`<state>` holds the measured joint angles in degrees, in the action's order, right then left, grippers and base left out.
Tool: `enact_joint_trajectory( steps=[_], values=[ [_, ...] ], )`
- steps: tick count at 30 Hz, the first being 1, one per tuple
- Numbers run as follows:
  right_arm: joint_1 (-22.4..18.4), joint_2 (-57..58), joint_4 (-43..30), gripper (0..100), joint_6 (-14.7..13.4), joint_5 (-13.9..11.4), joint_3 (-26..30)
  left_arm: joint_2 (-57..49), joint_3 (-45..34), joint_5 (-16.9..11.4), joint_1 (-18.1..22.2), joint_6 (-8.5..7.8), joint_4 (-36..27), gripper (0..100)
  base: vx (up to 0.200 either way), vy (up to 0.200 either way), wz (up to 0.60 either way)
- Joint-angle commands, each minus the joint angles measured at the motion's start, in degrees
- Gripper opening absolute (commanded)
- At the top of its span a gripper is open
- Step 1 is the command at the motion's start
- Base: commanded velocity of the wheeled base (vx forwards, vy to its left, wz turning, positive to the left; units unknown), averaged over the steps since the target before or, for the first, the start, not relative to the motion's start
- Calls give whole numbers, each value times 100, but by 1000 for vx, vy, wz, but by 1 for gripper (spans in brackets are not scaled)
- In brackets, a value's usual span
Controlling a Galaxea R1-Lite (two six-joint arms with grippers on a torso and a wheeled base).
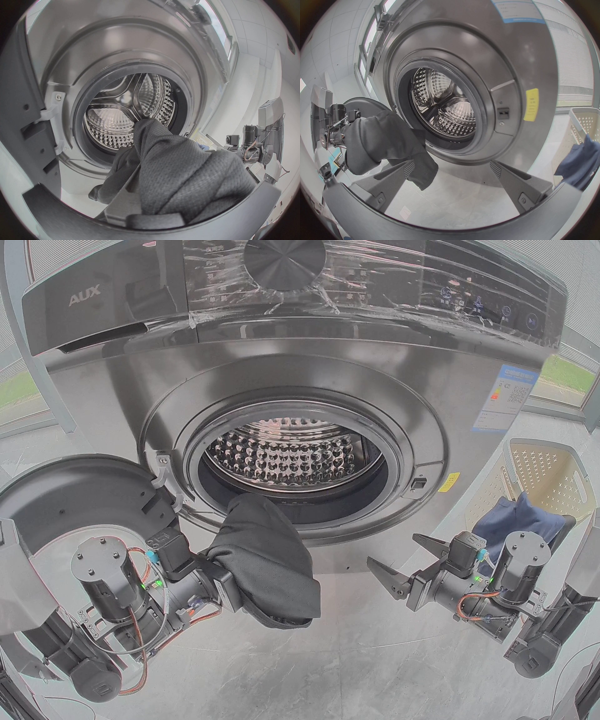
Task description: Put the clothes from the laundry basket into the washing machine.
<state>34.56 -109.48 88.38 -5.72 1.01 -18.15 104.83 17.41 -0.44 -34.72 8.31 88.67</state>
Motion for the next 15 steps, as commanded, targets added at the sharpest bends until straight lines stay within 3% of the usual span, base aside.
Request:
enact_joint_trajectory(
  steps=[1,5,15],
  values=[
    [33,-3,4,100,0,4,13,64,-1,0,-17,4,1,0,200,0,0],
    [60,-3,4,100,0,4,40,82,-9,0,-123,4,1,0,200,0,0],
    [209,6,4,100,0,4,84,117,61,44,-404,4,10,0,0,0,0]
  ],
)
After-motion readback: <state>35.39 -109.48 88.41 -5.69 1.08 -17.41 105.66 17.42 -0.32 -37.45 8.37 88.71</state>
